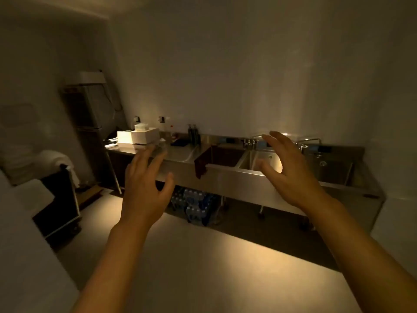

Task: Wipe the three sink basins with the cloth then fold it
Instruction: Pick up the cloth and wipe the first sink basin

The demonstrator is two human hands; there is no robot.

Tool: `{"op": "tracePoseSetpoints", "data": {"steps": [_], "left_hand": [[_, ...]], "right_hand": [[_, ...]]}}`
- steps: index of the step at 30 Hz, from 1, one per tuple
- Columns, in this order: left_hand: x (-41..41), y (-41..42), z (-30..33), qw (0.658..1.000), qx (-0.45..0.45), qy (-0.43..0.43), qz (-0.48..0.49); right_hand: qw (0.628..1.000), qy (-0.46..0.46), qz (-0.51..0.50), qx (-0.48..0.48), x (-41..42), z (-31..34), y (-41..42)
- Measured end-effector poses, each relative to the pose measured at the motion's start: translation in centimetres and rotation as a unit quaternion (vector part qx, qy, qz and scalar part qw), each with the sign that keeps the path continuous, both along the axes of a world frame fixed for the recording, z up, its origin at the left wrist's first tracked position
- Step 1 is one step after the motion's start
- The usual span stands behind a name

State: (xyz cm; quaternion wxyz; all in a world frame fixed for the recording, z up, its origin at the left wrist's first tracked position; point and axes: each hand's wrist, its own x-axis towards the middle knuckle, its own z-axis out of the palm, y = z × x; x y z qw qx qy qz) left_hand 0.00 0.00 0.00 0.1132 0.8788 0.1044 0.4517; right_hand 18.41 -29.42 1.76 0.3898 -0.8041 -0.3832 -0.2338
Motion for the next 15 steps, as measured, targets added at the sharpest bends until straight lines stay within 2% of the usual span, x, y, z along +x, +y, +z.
{"op": "tracePoseSetpoints", "data": {"steps": [4, 15], "left_hand": [[3.7, 4.4, 0.3, 0.999, -0.028, 0.009, -0.017], [10.0, 13.9, 1.3, 0.997, -0.024, 0.001, -0.070]], "right_hand": [[0.999, 0.002, -0.032, -0.009, 2.1, 0.1, 3.5], [0.998, 0.000, -0.063, -0.007, 6.5, 0.5, 12.4]]}}
